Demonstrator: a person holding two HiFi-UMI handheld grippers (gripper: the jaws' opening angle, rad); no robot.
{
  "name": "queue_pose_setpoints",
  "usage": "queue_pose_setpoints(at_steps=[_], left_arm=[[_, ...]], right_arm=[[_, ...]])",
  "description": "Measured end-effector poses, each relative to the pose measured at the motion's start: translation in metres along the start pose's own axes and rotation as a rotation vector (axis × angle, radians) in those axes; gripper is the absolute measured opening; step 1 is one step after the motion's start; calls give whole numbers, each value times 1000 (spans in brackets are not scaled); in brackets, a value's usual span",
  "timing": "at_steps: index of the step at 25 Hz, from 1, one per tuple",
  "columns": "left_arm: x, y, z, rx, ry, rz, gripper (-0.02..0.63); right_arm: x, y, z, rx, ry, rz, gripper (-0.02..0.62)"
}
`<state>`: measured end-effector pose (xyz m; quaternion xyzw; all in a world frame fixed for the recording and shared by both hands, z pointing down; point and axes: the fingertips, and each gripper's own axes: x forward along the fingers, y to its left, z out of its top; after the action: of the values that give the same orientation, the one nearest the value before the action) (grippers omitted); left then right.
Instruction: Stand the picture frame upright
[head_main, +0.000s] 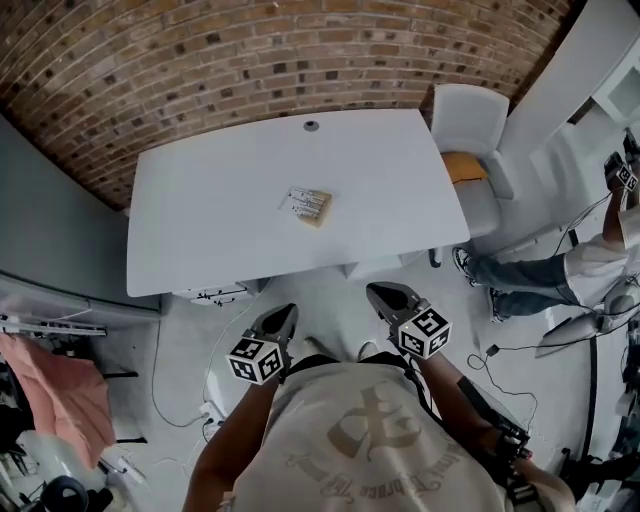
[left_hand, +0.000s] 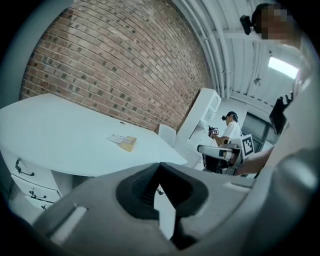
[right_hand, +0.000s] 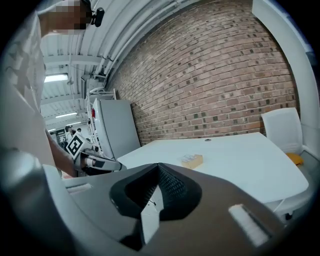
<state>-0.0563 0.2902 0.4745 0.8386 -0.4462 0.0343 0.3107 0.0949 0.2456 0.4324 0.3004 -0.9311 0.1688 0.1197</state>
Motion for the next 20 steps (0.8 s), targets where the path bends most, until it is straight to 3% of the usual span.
queue_pose_setpoints(at_steps=[9, 20], left_arm=[[1, 23, 9, 4, 12, -20, 3], [3, 52, 13, -9, 25, 25, 3]], right_arm=[[12, 0, 8, -29, 9, -48, 8], [50, -12, 12, -37, 14, -3, 8]])
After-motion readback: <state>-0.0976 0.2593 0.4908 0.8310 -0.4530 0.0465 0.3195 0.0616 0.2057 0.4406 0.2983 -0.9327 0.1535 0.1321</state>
